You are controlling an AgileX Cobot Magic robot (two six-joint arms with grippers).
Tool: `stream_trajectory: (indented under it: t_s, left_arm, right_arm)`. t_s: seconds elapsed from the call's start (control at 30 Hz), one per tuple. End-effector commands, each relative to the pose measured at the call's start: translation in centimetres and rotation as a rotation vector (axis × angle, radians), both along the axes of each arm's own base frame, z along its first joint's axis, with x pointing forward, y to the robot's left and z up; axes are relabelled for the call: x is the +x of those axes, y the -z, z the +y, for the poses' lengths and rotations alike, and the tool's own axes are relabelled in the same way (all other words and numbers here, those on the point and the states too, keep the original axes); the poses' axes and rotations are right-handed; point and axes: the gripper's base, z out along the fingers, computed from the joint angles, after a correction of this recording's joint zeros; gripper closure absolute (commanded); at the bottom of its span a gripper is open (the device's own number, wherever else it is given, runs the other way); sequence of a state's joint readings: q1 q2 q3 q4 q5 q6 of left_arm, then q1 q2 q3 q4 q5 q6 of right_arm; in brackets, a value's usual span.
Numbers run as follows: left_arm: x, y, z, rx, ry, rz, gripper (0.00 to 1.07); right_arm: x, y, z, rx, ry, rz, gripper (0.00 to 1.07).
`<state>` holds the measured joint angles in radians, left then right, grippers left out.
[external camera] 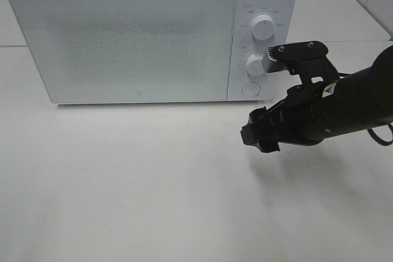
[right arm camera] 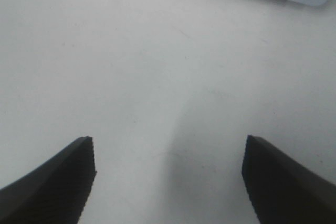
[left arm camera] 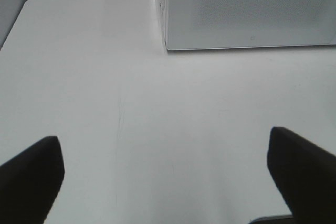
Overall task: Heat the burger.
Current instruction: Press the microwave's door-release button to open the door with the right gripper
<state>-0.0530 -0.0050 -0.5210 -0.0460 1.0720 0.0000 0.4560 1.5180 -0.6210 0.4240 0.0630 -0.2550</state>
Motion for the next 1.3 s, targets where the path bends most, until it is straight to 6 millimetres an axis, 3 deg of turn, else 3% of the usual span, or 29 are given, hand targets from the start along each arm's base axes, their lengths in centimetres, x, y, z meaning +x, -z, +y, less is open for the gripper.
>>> stream_trajectory:
  t_s: [0.03,0.43,0.67,0.73,1.0,1.07,1.3]
  left_arm:
    - [-0.2,0.2,0.0,0.002,-0.004,-0.009,0.09]
    - [-0.2,0.2,0.0,0.002,-0.004,-0.009,0.09]
    - [-0.2,0.2,0.0,0.002,-0.004,-0.009,0.09]
    - [-0.2,0.2,0.0,0.002,-0.004,-0.009,0.09]
    - [-0.2,0.2,0.0,0.002,-0.004,-0.009,0.09]
    - [-0.2,0.2,0.0,0.002,-0.004,-0.009,0.09]
    - [-0.2,0.2,0.0,0.002,-0.004,-0.009,0.09]
  right_arm:
    - [-0.6,-0.9,-1.0,-0.049,-0.060,0.040,0.31]
    - [-3.5,-5.2,-2.1,-0.109,-0.122,0.258,0.31]
    - [-5.2,-7.2,-2.7,-0.095,-0.135,0.241,0.31]
    - [-6.5,-8.5,-3.3,-0.104,-0.150,0.216,0.31]
    - [-8.4,-10.1,-4.5,-0.128,-0.143,0.184,0.31]
    - [-10.0,-11.3,-5.4,-0.133,-0.124,0.154,0.31]
    - [-12.1,-12.3,-6.3,-0.113,-0.117,0.112,0.31]
